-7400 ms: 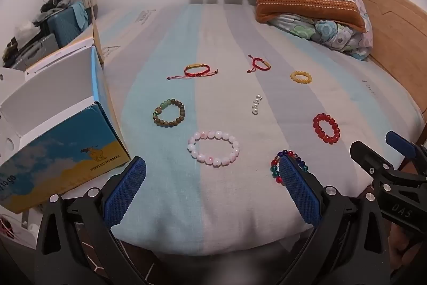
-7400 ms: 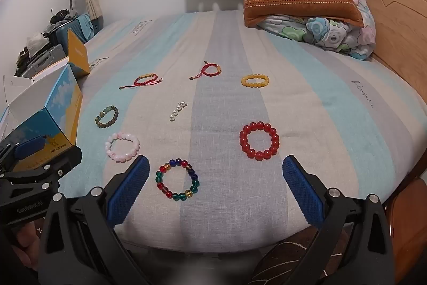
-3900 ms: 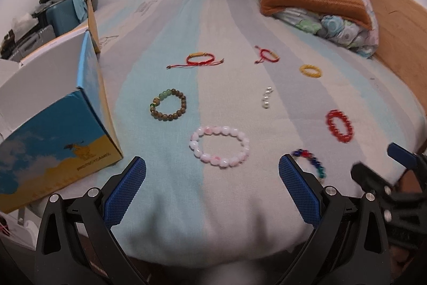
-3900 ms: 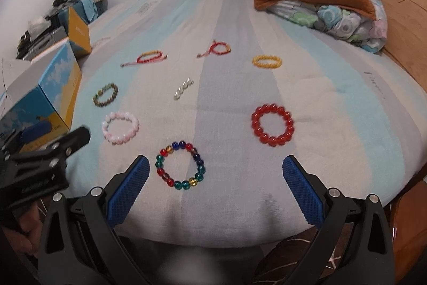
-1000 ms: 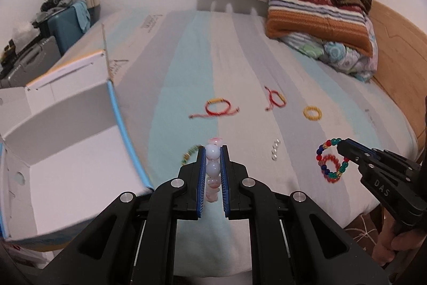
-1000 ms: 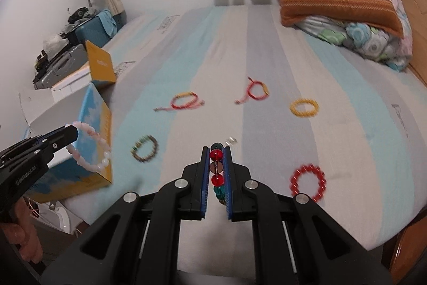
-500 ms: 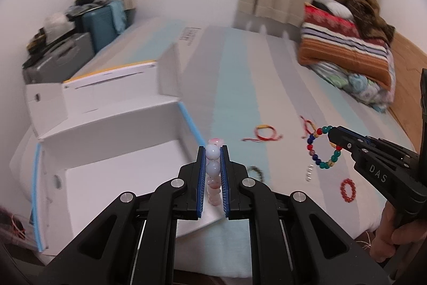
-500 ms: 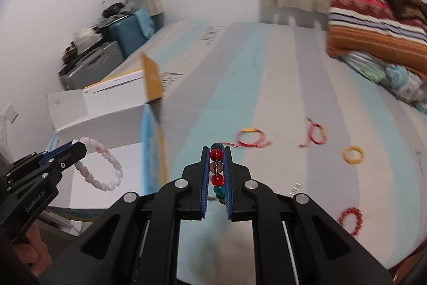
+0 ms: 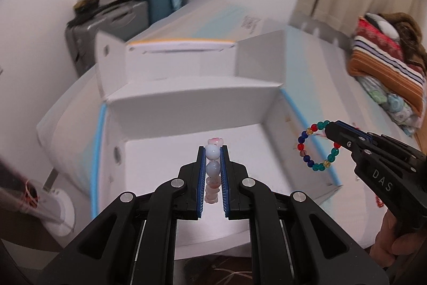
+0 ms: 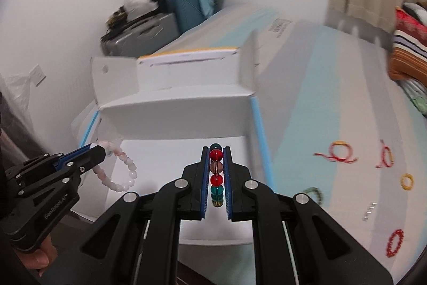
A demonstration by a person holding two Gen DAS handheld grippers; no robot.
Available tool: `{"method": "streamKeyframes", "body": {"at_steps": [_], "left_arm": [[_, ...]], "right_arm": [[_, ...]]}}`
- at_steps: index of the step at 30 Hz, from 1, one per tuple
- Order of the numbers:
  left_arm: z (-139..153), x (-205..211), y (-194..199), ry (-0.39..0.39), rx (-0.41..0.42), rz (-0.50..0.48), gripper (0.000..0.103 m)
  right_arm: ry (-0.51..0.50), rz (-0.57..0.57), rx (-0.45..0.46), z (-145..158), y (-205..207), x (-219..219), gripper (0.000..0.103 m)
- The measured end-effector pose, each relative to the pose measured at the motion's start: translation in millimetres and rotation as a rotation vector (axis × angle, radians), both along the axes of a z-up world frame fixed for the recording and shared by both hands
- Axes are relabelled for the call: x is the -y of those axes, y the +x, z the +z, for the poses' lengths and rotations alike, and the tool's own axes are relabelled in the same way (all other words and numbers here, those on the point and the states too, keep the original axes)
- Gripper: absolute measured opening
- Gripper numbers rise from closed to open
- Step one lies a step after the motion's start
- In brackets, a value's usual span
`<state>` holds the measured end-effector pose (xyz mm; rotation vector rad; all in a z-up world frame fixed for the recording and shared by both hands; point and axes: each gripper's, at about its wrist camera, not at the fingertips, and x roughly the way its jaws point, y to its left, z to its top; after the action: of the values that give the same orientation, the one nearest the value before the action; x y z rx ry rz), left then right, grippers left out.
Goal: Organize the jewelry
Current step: 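Carry both held bracelets over to the open white cardboard box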
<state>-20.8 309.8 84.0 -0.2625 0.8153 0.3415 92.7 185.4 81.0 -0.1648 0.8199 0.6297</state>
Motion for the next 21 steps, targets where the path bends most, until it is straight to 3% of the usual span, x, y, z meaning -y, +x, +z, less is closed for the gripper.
{"method": "streamKeyframes", "body": {"at_steps": [10,14,21], "left_arm": [[-62.2,-48.2,-4.9,-0.080,-0.150,0.072,0.010],[-83.4,-53.9,-1.9,-0.112,-0.183,0.069,0.010],[-106.4,-57.0,-0.6,-0.129,-0.229,0.087,0.010]], "right_arm": [[-0.109,0.054,-0.118,-52.9,4.6,-62.5,0.009],[-0.145,0.041,-0.191,-77.9,13.8,-70.1,0.009],[-0.186,0.031,-0.234,-100.6,21.8,-73.0,0.009]]}}
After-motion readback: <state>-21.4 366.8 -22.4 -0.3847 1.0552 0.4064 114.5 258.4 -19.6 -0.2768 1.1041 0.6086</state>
